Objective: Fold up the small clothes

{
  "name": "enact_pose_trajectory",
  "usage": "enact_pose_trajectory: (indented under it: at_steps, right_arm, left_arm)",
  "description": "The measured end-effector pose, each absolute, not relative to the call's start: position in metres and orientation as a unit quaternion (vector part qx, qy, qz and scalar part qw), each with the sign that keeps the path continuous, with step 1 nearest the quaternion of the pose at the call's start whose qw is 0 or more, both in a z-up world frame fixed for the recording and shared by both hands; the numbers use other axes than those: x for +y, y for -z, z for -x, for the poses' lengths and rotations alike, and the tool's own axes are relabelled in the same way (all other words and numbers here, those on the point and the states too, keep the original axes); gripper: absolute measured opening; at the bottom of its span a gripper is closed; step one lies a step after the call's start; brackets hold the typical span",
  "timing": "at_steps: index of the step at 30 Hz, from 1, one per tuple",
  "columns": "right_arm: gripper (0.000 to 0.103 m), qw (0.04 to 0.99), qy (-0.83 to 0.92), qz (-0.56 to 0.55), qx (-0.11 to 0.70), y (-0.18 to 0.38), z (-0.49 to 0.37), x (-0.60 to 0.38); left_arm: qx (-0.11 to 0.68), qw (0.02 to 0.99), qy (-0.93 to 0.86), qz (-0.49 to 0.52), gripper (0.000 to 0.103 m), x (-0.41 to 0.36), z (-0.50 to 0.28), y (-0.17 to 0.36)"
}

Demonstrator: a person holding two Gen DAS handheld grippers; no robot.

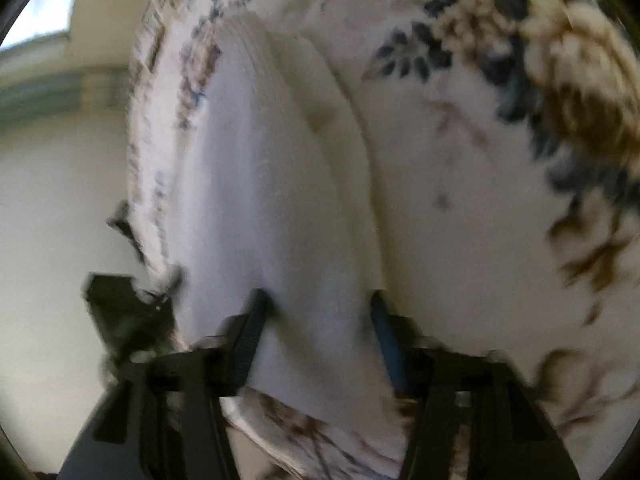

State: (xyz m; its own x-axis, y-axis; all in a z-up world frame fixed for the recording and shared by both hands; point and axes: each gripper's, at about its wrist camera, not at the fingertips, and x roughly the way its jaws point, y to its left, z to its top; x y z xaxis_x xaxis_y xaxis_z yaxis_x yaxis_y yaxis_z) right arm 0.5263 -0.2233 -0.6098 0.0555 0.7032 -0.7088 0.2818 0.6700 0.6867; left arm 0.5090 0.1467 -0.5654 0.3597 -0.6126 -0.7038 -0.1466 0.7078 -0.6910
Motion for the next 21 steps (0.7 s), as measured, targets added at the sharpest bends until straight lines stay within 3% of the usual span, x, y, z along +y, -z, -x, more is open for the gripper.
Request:
enact_pose_trajectory:
  at_steps: [5,10,13,15,16,17,21]
  right_arm:
    - [0.007,0.665,-0.135,-0.403,0.614,0.586,-0.514,-0.240]
    - [0.008,0.650,-0.120,-0.333,0.673,0.601,-0.517,-0.231]
    - [0.016,0.644,-0.138,-0.314,0.684,0.589,-0.531,-0.227]
    - [0.021,0.672,-0.141,-0.298,0.663,0.573,-0.545,-0.229]
    - [0.037,0.682,-0.143,-0.293,0.655,0.568,-0.555,-0.229]
    - [0.050,0.687,-0.144,-0.295,0.649,0.565,-0.565,-0.229]
    - [0.053,0.690,-0.145,-0.296,0.645,0.576,-0.622,-0.213]
  left_arm:
    - [0.513,0.756,0.115,0.390,0.007,0.174,-0.485,0.551]
    - [0.562,0.728,0.134,0.368,0.012,0.162,-0.492,0.562]
    - [0.558,0.749,0.137,0.329,0.028,0.159,-0.507,0.548]
    - [0.552,0.756,0.136,0.324,0.052,0.161,-0.523,0.546]
    - [0.549,0.760,0.137,0.320,0.056,0.161,-0.535,0.548]
    - [0.551,0.762,0.139,0.312,0.057,0.158,-0.552,0.553]
    - [0.581,0.752,0.151,0.271,0.054,0.139,-0.608,0.580]
